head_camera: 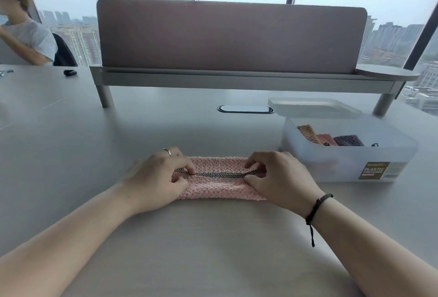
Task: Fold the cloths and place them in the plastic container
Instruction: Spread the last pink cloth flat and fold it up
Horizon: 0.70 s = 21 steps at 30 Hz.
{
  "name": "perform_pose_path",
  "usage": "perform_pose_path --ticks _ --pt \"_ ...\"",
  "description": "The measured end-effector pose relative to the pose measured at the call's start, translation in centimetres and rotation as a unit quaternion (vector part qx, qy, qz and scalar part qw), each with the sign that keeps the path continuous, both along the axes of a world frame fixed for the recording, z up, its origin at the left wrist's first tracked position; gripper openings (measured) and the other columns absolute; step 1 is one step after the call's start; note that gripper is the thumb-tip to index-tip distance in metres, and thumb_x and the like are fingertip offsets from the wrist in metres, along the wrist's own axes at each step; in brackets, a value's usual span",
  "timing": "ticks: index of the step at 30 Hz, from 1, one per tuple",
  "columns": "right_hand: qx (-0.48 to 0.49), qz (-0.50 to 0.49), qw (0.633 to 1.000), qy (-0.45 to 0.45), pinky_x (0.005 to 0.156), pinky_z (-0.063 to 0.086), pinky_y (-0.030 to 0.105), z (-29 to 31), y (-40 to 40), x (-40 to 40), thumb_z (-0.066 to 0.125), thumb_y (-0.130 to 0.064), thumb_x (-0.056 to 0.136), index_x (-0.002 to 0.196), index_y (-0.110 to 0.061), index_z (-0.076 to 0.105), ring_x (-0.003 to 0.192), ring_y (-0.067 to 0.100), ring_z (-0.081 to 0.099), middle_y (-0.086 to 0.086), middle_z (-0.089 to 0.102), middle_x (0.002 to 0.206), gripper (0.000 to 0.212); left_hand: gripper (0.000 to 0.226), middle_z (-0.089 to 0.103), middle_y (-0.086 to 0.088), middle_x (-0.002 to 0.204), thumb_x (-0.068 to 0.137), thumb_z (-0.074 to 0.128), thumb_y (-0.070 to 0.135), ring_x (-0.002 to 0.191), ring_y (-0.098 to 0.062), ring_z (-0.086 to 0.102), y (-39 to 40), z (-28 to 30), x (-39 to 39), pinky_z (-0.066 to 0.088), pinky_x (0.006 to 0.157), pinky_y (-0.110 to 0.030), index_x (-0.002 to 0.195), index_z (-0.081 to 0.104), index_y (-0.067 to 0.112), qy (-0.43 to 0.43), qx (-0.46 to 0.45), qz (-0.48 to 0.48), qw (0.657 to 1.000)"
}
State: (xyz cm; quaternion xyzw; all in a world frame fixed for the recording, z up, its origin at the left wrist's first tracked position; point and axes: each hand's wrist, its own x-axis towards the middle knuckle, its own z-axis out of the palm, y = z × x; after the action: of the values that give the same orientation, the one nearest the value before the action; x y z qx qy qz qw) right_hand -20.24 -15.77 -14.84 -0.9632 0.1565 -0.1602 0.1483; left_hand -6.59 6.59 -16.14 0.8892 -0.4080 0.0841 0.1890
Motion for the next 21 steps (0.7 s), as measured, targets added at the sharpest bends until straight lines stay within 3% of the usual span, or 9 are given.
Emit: perform_pose_path --ticks 4,7,9,12,14,16,18,19,21 --pt "-0.033 0.021 0.999 0.022 0.074 0.053 0.028 0.0 0.1 -0.1 0.061 -0.041 0.084 0.099 -0.037 0.069 0.096 0.012 0.063 -0.015 0.068 0.095 0.018 0.026 0.058 0.023 0.099 0.077 0.055 0.042 0.09 -0.001 0.053 0.0 -0.1 0.4 0.037 0.072 -0.026 0.095 0.072 0.048 -0.014 -0.009 0.008 1.0" --pt "-0.062 0.056 0.996 0.029 0.075 0.046 0.028 0.1 0.0 -0.1 0.064 -0.047 0.082 0.089 -0.034 0.072 0.094 0.011 0.058 -0.014 0.06 0.09 0.016 0.015 0.058 0.017 0.096 0.081 0.07 0.036 0.096 -0.011 0.052 0.1 -0.3 0.9 0.041 0.078 -0.029 0.092 0.076 0.045 -0.071 -0.013 0.01 0.997" --pt "-0.076 0.103 0.991 0.034 0.081 0.04 0.026 0.3 -0.1 -0.1 0.068 -0.059 0.076 0.08 -0.033 0.072 0.093 0.006 0.049 -0.017 0.055 0.087 0.027 0.009 0.057 0.012 0.093 0.079 0.076 0.038 0.094 -0.017 0.052 0.1 -0.1 1.0 0.044 0.083 -0.034 0.088 0.077 0.042 -0.117 -0.004 0.045 0.992" --pt "0.014 0.197 0.979 0.054 0.077 0.043 0.026 0.8 1.0 -0.5 0.072 -0.064 0.072 0.073 -0.027 0.073 0.082 0.005 0.052 -0.011 0.059 0.083 0.037 0.012 0.06 0.006 0.088 0.072 0.082 0.044 0.089 -0.024 0.056 0.0 0.3 1.2 0.046 0.081 -0.038 0.081 0.078 0.037 -0.148 -0.005 0.101 0.984" --pt "0.116 0.258 0.957 0.06 0.065 0.046 0.026 0.9 2.1 -0.9 0.076 -0.05 0.077 0.07 -0.019 0.074 0.067 0.007 0.056 -0.004 0.063 0.076 0.031 0.011 0.067 0.006 0.085 0.077 0.079 0.045 0.086 -0.027 0.061 0.0 0.2 1.2 0.046 0.078 -0.038 0.079 0.078 0.034 -0.147 0.004 0.105 0.984" --pt "0.164 0.282 0.945 0.014 0.058 0.04 0.016 0.8 2.7 -0.9 0.077 -0.036 0.083 0.075 -0.019 0.076 0.061 0.004 0.054 -0.003 0.066 0.073 0.018 0.021 0.072 0.008 0.087 0.086 0.067 0.051 0.087 -0.026 0.066 0.0 0.0 1.2 0.048 0.077 -0.036 0.083 0.078 0.033 -0.124 0.001 0.097 0.988" --pt "0.147 0.271 0.951 -0.034 0.068 0.04 0.012 0.7 2.3 -0.6 0.073 -0.034 0.087 0.094 -0.027 0.077 0.077 0.001 0.06 -0.01 0.07 0.085 0.011 0.041 0.074 0.015 0.099 0.088 0.047 0.064 0.096 -0.019 0.068 0.1 -0.2 1.3 0.05 0.081 -0.033 0.095 0.077 0.037 -0.078 -0.01 0.073 0.994" --pt "0.11 0.266 0.957 -0.038 0.081 0.043 0.015 0.5 2.0 -0.4 0.071 -0.038 0.088 0.107 -0.032 0.073 0.096 -0.001 0.061 -0.015 0.07 0.101 0.02 0.053 0.072 0.019 0.11 0.086 0.036 0.071 0.106 -0.014 0.067 0.1 -0.3 1.4 0.048 0.089 -0.033 0.105 0.074 0.04 -0.052 0.001 0.049 0.997" --pt "0.025 0.274 0.961 -0.001 0.111 0.033 0.025 0.0 1.3 0.0 0.063 -0.049 0.09 0.13 -0.041 0.059 0.135 -0.003 0.04 -0.022 0.054 0.139 0.041 0.079 0.05 0.028 0.141 0.08 0.016 0.085 0.134 -0.003 0.046 -0.1 -0.6 1.4 0.03 0.116 -0.04 0.134 0.056 0.044 0.008 0.071 -0.014 0.997"
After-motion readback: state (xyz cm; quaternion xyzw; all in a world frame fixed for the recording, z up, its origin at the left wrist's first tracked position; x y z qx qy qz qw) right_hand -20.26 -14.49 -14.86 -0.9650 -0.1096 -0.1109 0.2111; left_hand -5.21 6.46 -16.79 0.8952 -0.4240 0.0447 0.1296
